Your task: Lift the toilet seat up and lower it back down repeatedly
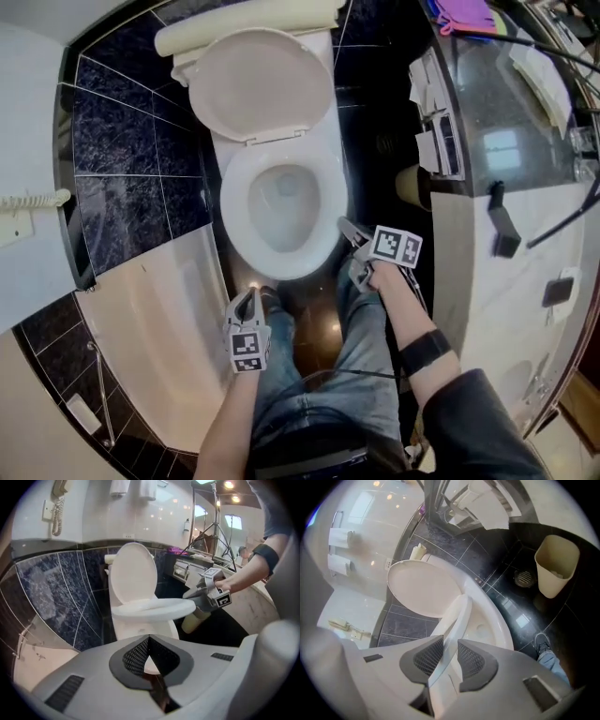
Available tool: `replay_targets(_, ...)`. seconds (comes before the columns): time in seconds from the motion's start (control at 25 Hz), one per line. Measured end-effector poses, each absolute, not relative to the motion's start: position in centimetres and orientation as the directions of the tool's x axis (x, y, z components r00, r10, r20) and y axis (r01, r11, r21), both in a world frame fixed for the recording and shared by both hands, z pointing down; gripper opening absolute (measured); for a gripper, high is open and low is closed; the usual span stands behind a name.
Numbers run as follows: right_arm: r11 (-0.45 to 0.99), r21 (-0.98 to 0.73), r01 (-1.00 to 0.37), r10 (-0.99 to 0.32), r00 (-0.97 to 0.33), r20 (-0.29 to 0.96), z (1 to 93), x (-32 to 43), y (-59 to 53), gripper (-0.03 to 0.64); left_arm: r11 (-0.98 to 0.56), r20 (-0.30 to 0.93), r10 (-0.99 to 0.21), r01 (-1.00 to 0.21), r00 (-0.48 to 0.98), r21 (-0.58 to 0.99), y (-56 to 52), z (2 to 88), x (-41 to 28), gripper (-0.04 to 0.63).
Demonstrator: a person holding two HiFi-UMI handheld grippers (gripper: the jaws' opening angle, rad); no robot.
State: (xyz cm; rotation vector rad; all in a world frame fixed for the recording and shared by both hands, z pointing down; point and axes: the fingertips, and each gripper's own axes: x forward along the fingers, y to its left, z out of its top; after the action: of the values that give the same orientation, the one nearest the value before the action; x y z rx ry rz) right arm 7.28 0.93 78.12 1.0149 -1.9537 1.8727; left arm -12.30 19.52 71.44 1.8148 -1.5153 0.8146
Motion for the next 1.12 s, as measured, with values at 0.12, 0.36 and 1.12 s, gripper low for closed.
replay_targets(0.12,-0.045,-0.779,-0.625,-0.302,-0.735,0.607,75.7,6.6,-0.8,0.115,-0.12,0.783,-0.595,-0.983,0.182,0.138,17.4,72.1,-10.5,-0.006)
replay_targets(0.36,-0.062,-0.782,-0.62,-0.312,-0.732,0.606,74.2,5.8,-1.9,0.117,-0.038,0.717,-0.681,-0.986,0.147,0.165,11.3,70.2,-10.2,-0.005)
replay_targets(1.12,0.367,-0.574,-0.732,-0.363,-0.68,0.636,61.7,6.6,-6.6,0.009,0.01,0.607,-0.794,-0.998,0.03,0.061,-5.9,59.1,-14.9,-0.006)
